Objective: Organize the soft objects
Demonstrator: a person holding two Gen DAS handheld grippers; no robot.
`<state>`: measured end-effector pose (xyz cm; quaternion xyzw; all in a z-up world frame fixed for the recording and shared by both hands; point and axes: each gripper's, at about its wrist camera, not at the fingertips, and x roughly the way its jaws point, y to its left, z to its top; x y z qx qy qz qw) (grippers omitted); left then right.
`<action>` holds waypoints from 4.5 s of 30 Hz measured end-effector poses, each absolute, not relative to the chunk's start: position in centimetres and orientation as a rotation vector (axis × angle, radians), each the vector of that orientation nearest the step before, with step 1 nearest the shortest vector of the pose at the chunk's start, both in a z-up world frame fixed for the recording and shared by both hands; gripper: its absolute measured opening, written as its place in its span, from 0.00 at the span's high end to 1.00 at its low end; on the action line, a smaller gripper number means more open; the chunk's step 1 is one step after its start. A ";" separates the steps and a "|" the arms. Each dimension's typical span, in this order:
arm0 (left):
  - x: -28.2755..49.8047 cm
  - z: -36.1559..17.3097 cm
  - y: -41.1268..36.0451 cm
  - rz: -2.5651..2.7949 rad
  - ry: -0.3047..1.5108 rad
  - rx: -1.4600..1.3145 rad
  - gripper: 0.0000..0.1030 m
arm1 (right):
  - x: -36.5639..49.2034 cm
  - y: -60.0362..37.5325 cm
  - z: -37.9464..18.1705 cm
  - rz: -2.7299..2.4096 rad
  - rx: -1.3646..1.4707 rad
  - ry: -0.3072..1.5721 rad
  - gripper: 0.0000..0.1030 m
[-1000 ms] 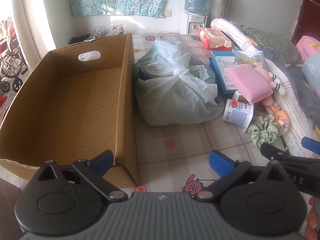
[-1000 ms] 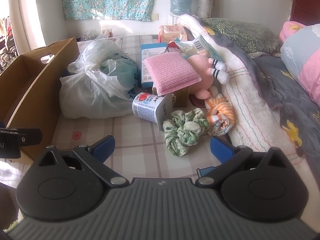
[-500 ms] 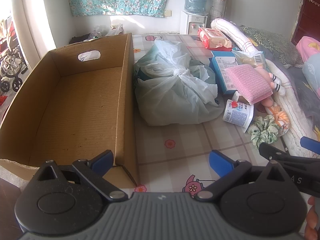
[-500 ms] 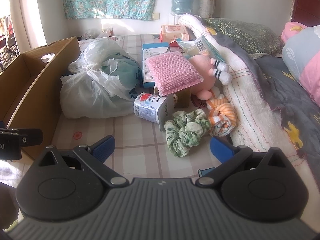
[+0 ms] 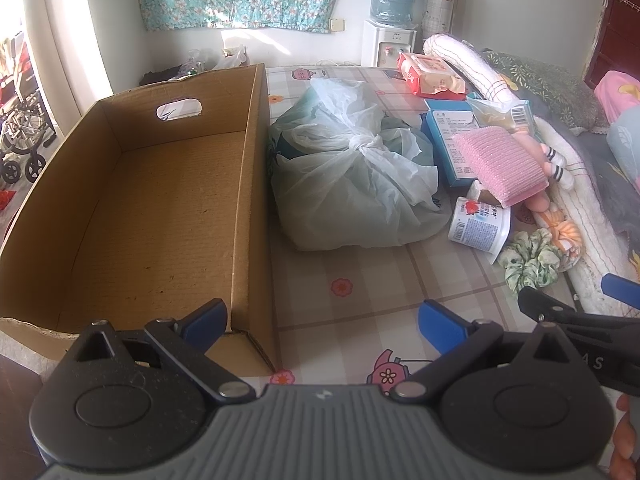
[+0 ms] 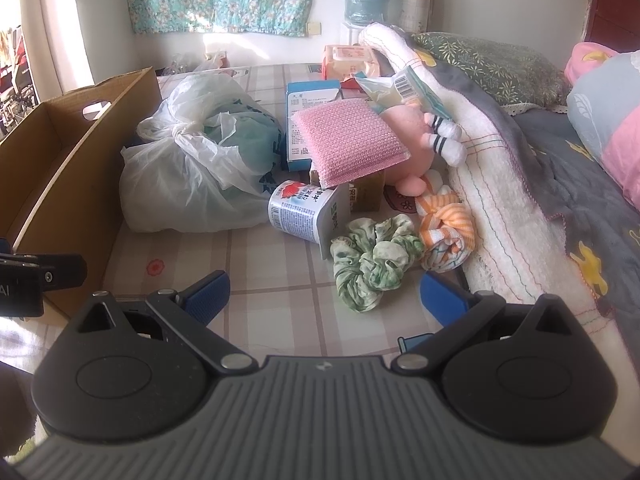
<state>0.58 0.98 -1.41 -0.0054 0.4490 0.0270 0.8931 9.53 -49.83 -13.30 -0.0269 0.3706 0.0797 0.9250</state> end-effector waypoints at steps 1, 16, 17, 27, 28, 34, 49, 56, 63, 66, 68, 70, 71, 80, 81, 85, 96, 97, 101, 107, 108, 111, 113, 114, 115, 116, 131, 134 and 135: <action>0.6 -1.4 1.0 0.056 0.931 -0.011 0.01 | 9.5 -49.8 -13.3 0.164 -0.055 0.760 0.01; 0.6 -1.4 1.1 0.060 0.930 -0.011 0.01 | 10.2 -50.8 -13.7 0.167 -0.030 0.756 0.01; 0.7 -1.4 1.1 0.055 0.922 -0.006 0.01 | 10.3 -51.1 -13.6 0.171 -0.024 0.750 0.01; 2.1 0.1 -1.3 -0.060 0.887 0.054 0.01 | 12.2 -56.2 -11.9 0.154 0.027 0.628 0.01; 2.7 0.2 -2.0 -0.083 0.882 0.060 0.01 | 12.5 -56.7 -11.8 0.163 0.027 0.614 0.01; 6.2 0.1 -5.0 -0.225 0.779 0.056 0.01 | 16.4 -59.9 -11.1 0.266 0.125 0.586 0.01; 14.2 -3.3 -9.7 -0.385 0.817 -0.092 0.27 | 28.2 -60.5 -14.0 0.505 0.323 0.732 0.52; 16.9 -4.6 -10.8 -0.385 0.888 -0.108 0.39 | 30.7 -60.8 -15.4 0.519 0.387 0.790 0.58; 17.7 -5.1 -11.3 -0.370 0.904 -0.111 0.44 | 31.3 -61.2 -16.0 0.539 0.444 0.841 0.68; 17.2 -4.5 -11.2 -0.374 0.894 -0.106 0.44 | 30.7 -61.4 -15.7 0.545 0.472 0.855 0.68; 16.6 -3.7 -10.9 -0.381 0.877 -0.103 0.44 | 30.0 -61.4 -15.1 0.550 0.481 0.851 0.68; 16.0 -3.0 -10.6 -0.385 0.864 -0.103 0.44 | 29.1 -61.4 -14.3 0.556 0.490 0.842 0.68; 15.4 -2.3 -10.4 -0.389 0.851 -0.104 0.44 | 28.5 -61.3 -13.7 0.559 0.492 0.835 0.68; 9.8 3.7 -7.8 -0.390 0.689 -0.075 0.43 | 22.6 -59.2 -6.9 0.611 0.466 0.704 0.68; 9.1 4.6 -7.3 -0.382 0.668 -0.071 0.43 | 21.9 -58.7 -5.9 0.624 0.464 0.689 0.68; 6.8 7.2 -5.0 -0.335 0.597 -0.062 0.42 | 20.1 -55.8 -2.7 0.693 0.450 0.651 0.67; 6.2 11.1 7.5 -0.084 0.594 -0.070 0.39 | 21.8 -39.3 2.1 0.971 0.414 0.824 0.66; 6.7 10.9 9.1 -0.058 0.620 -0.080 0.39 | 22.2 -37.6 2.1 0.983 0.405 0.855 0.66; 9.9 8.7 15.3 -0.005 0.743 -0.183 0.39 | 24.2 -31.0 0.7 0.978 0.344 0.972 0.66; 15.1 4.3 21.0 -0.011 0.889 -0.284 0.40 | 28.1 -25.4 -3.9 0.895 0.314 1.127 0.66; 15.7 3.3 21.9 -0.016 0.910 -0.300 0.40 | 28.4 -24.9 -4.2 0.883 0.303 1.132 0.66; 17.5 1.0 23.3 -0.037 0.972 -0.345 0.41 | 30.6 -23.4 -5.5 0.842 0.267 1.145 0.66; 19.1 -0.5 23.9 -0.044 1.013 -0.357 0.41 | 31.4 -22.8 -5.8 0.827 0.253 1.139 0.66; 19.8 -1.0 24.1 -0.046 1.030 -0.360 0.41 | 32.5 -22.4 -6.2 0.821 0.246 1.134 0.66; 20.6 -1.9 24.3 -0.040 1.052 -0.365 0.41 | 32.9 -22.3 -6.3 0.816 0.246 1.129 0.66; 21.5 -2.9 24.4 -0.026 1.073 -0.368 0.41 | 33.5 -22.4 -6.4 0.815 0.246 1.123 0.66; 25.8 -7.3 24.7 0.082 1.199 -0.340 0.49 | 33.8 -31.3 -4.9 0.868 0.395 0.967 0.66; 26.8 -7.8 24.0 0.070 1.214 -0.330 0.56 | 33.3 -32.7 -5.6 0.873 0.424 0.969 0.66; 27.0 -7.8 23.8 0.066 1.211 -0.331 0.56 | 33.2 -33.2 -5.9 0.873 0.434 0.969 0.66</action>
